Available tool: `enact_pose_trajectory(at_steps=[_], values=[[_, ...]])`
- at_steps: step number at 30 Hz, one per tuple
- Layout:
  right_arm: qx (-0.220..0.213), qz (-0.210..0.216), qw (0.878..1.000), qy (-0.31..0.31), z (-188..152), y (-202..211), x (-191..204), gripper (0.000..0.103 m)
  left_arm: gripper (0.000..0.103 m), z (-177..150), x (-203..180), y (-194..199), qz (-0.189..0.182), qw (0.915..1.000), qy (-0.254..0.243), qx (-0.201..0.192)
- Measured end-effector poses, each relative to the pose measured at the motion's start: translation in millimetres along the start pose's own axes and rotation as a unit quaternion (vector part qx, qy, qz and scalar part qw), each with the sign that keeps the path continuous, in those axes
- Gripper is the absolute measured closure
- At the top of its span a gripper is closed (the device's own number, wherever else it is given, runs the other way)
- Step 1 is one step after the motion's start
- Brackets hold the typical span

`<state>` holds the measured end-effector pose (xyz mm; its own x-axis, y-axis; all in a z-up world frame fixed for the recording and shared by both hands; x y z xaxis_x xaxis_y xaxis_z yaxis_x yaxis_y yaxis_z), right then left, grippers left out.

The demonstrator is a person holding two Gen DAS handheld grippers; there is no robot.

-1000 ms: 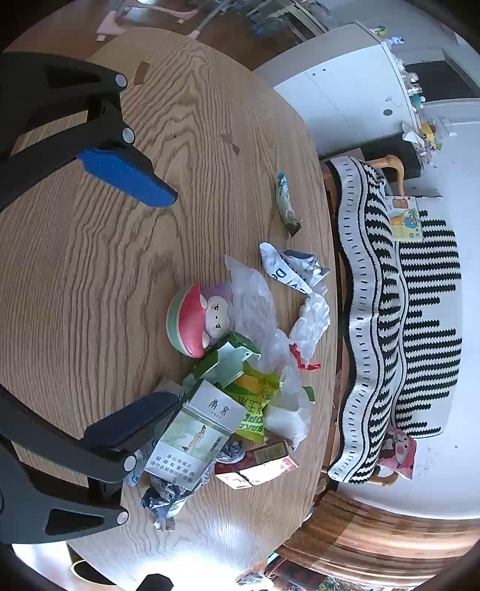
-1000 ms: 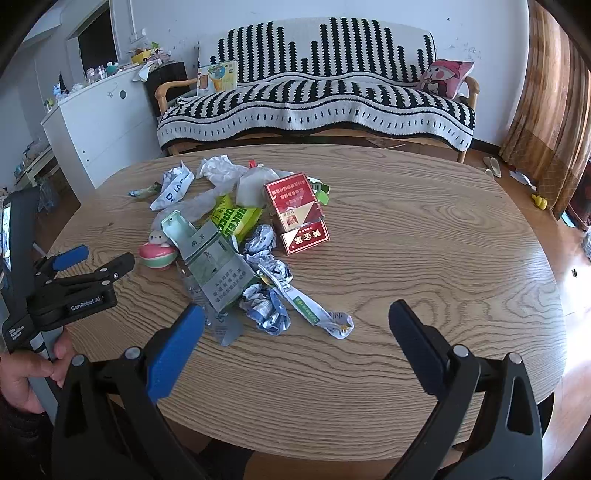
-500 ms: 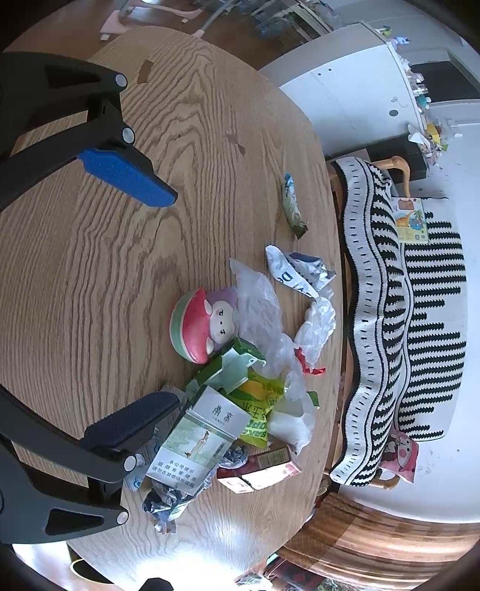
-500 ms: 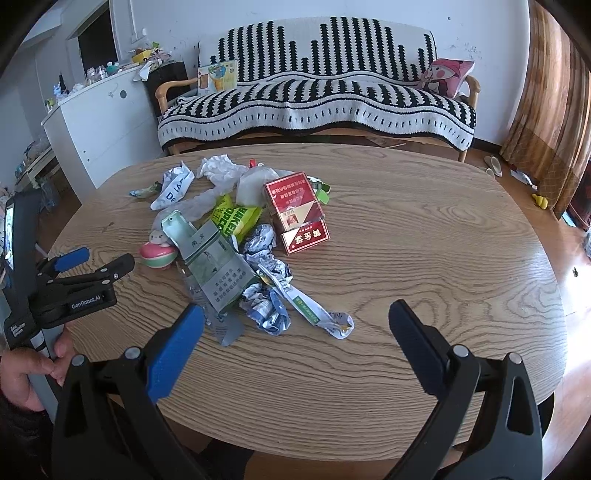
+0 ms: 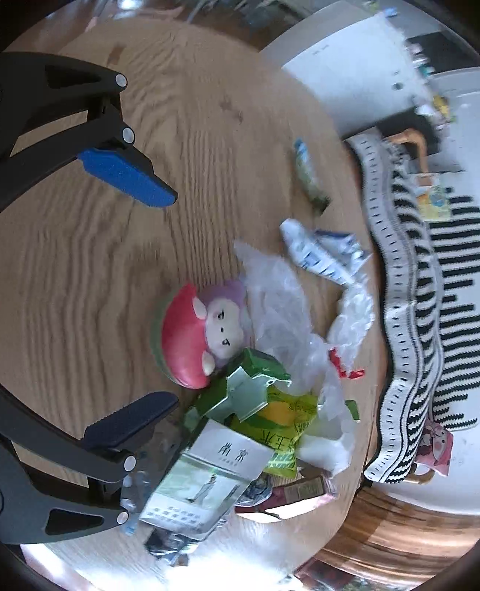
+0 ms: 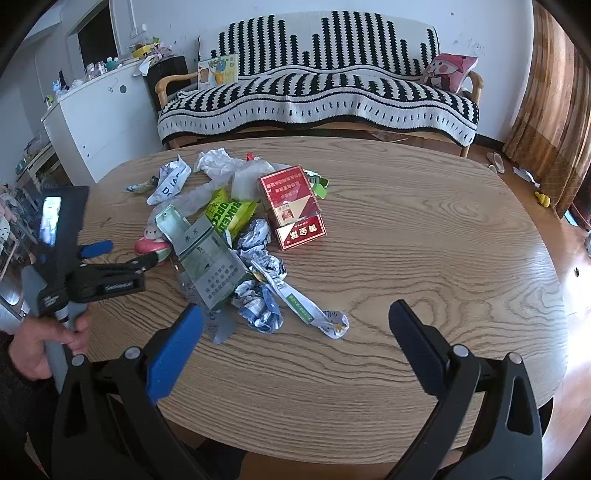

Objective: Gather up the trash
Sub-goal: 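Grasp the pink squishy toy with left tool while right tool grasps red cigarette box, then carry both items over the bin and open the right tool to drop the box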

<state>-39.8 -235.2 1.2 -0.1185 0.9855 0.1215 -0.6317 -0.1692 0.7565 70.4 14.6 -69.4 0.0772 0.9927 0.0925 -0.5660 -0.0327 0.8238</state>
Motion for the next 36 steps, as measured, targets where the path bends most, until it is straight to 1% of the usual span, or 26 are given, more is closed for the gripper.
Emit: enact_pose_trajectory(at_steps=[2, 4, 5, 6, 7, 8, 10, 11, 13, 17, 21, 24, 25, 26, 27, 28, 29, 31, 33, 36], values=[[0.003, 0.001, 1.0, 0.003, 0.5, -2.9, -1.3, 0.006, 0.006, 2.6, -1.6, -10.8, 0.001, 0.9999, 0.0, 0.01], [0.006, 0.001, 1.0, 0.009, 2.7, -7.4, -1.1, 0.006, 0.006, 5.1, -2.8, -16.0, 0.002, 1.0, 0.0, 0.009], [0.008, 0.002, 1.0, 0.013, 5.1, -11.2, -1.0, 0.006, 0.01, 6.5, -3.7, -17.0, -0.004, 1.0, 0.0, 0.006], [0.01, 0.002, 1.0, 0.015, 7.9, -14.7, -0.6, 0.006, 0.015, 7.7, -4.9, -17.1, -0.015, 0.9999, -0.002, 0.002], [0.011, 0.003, 1.0, 0.018, 10.9, -19.1, -0.8, 0.006, 0.036, 9.6, -4.2, -17.2, -0.024, 0.9997, -0.003, 0.0], [0.013, 0.005, 1.0, 0.023, 15.8, -26.0, -1.9, 0.006, 0.048, 9.7, -6.9, -15.6, -0.032, 0.9995, -0.006, -0.001], [0.017, 0.001, 0.999, 0.027, 26.0, -39.8, -3.0, 0.006, 0.051, 7.2, -6.9, -10.5, -0.026, 0.9997, -0.005, 0.002], [0.02, 0.002, 0.999, 0.025, 32.7, -50.1, -6.4, 0.006, 0.051, 5.4, -5.2, -4.8, -0.032, 0.9995, 0.0, 0.0], [0.029, 0.012, 0.999, 0.02, 42.7, -67.0, -9.5, 0.006, 0.052, 1.9, -1.8, 7.5, -0.043, 0.999, 0.001, -0.005], [0.04, 0.048, 0.998, 0.007, 69.6, -109.2, -14.4, 0.006, 0.052, -3.6, 7.7, 31.6, -0.038, 0.9987, 0.003, -0.033], [0.048, 0.059, 0.997, -0.005, 88.8, -139.5, -15.8, 0.006, 0.052, 1.2, 16.8, 38.6, -0.043, 0.9979, 0.023, -0.043], [0.054, 0.051, 0.997, -0.01, 96.1, -155.6, -17.8, 0.007, 0.052, 4.2, 16.8, 38.9, -0.052, 0.9975, 0.028, -0.04], [0.059, 0.056, 0.997, -0.012, 97.4, -160.3, -18.5, 0.011, 0.052, 4.8, 17.7, 39.6, -0.054, 0.9974, 0.028, -0.04], [0.066, 0.062, 0.996, -0.014, 98.1, -164.4, -19.0, 0.027, 0.052, 6.2, 14.4, 40.6, -0.055, 0.9974, 0.025, -0.04], [0.071, 0.066, 0.995, -0.016, 97.3, -166.5, -19.2, 0.042, 0.052, 6.6, 12.9, 41.2, -0.055, 0.9974, 0.023, -0.041], [0.078, 0.07, 0.994, -0.02, 96.7, -168.0, -19.9, 0.042, 0.052, 6.3, 11.8, 41.4, -0.055, 0.9974, 0.021, -0.042], [0.074, 0.073, 0.994, -0.02, 96.3, -165.6, -20.3, 0.043, 0.052, 7.4, 8.9, 42.2, -0.055, 0.9974, 0.02, -0.043], [0.053, 0.068, 0.996, -0.019, 95.8, -153.3, -21.7, 0.043, 0.052, 9.0, 5.7, 43.2, -0.056, 0.9973, 0.019, -0.044], [0.036, 0.073, 0.996, -0.024, 95.7, -132.9, -27.0, 0.044, 0.052, 11.6, -0.8, 46.5, -0.059, 0.9969, 0.017, -0.048], [0.013, 0.061, 0.997, -0.037, 91.9, -94.3, -43.4, 0.044, 0.052, 15.0, -14.3, 52.9, -0.063, 0.9962, 0.008, -0.059]])
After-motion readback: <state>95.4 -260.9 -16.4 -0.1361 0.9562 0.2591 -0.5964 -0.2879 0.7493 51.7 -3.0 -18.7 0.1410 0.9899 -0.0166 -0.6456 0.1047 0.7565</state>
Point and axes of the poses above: each gripper's, at about its wrist camera, not at the fingertips, and y roughly against the way its jaws point, x to its left, z to its top, the point moved 2 cm from there along -y, roughly the way its jaws point, and after that the axes turned 2 degrees about z, right-handed, at the moved point
